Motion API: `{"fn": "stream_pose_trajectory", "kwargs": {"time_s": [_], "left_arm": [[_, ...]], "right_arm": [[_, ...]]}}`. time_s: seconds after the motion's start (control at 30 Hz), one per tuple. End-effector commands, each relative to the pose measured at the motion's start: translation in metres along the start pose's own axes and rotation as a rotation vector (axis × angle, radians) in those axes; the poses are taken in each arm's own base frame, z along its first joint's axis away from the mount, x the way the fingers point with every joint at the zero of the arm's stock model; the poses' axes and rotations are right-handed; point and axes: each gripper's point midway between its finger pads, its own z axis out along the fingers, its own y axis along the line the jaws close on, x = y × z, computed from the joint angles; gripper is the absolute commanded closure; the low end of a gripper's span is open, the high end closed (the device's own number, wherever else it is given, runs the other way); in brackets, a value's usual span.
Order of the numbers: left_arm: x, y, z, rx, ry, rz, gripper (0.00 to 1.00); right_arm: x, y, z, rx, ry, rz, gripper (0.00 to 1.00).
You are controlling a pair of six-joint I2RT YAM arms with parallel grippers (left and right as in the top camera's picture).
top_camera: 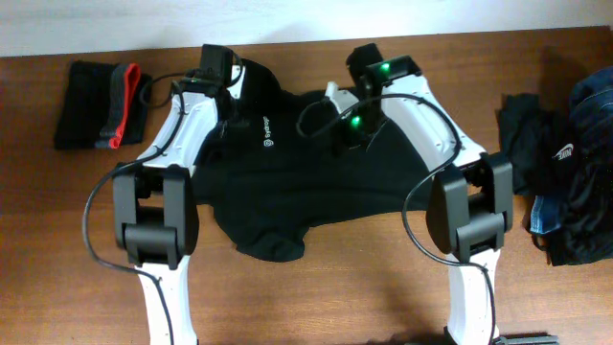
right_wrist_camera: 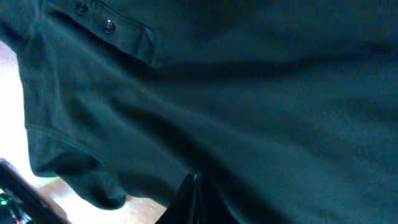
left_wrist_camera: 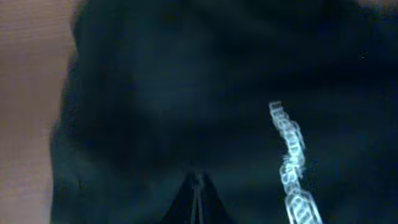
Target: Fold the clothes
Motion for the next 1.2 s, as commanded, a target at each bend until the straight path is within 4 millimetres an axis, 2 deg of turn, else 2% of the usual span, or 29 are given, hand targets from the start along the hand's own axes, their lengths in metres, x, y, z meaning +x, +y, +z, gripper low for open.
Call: {"fn": "stream_pose_trajectory", "kwargs": {"time_s": [0.0, 0.07, 0.13, 0.23, 0.3, 0.43, 0.57, 0.63, 0.77, 0.87, 1.03, 1.17], "left_arm": [[-0.019, -0.018, -0.081, 0.062, -0.089, 0.021, 1.00], [-0.009, -0.017, -0.098, 0.047, -0.063, 0.021, 1.00], [-0.012, -0.015, -0.112, 0.032, -0.090, 0.022, 1.00], [-0.036, -0.011, -0.118, 0.020, -0.191, 0.021, 1.00], [-0.050, -0.005, -0.114, -0.004, -0.241, 0.018, 1.00], [-0.074, 0.001, -0.094, -0.026, -0.318, 0.018, 1.00], [-0.087, 0.001, -0.068, -0.024, -0.357, 0.021, 1.00], [-0.087, 0.001, -0.054, -0.023, -0.352, 0.023, 1.00], [-0.081, 0.001, -0.026, -0.023, -0.318, 0.023, 1.00], [-0.077, 0.004, -0.010, -0.024, -0.302, 0.020, 1.00], [-0.078, 0.005, 0.008, -0.026, -0.306, 0.038, 1.00], [-0.077, 0.005, 0.016, -0.027, -0.306, 0.046, 1.00]], "right_arm": [[-0.003, -0.009, -0.018, -0.006, -0.035, 0.049, 0.96], [0.000, -0.017, -0.021, -0.006, -0.031, 0.086, 0.96], [0.004, -0.023, -0.025, -0.009, -0.023, 0.112, 0.96], [0.008, -0.023, -0.025, -0.016, -0.009, 0.123, 0.96], [0.010, -0.011, -0.022, -0.047, 0.006, 0.114, 0.96], [0.021, 0.020, -0.012, -0.083, 0.069, 0.027, 0.96], [0.023, 0.028, -0.006, -0.062, 0.088, 0.005, 0.96], [0.023, 0.035, -0.005, -0.085, 0.090, 0.005, 0.96], [0.026, 0.069, -0.002, -0.205, 0.103, -0.025, 0.96], [0.038, 0.086, 0.004, -0.212, 0.155, -0.044, 0.96], [0.064, 0.121, 0.015, -0.215, 0.261, -0.106, 0.96], [0.077, 0.145, 0.026, -0.215, 0.305, -0.163, 0.96]]}}
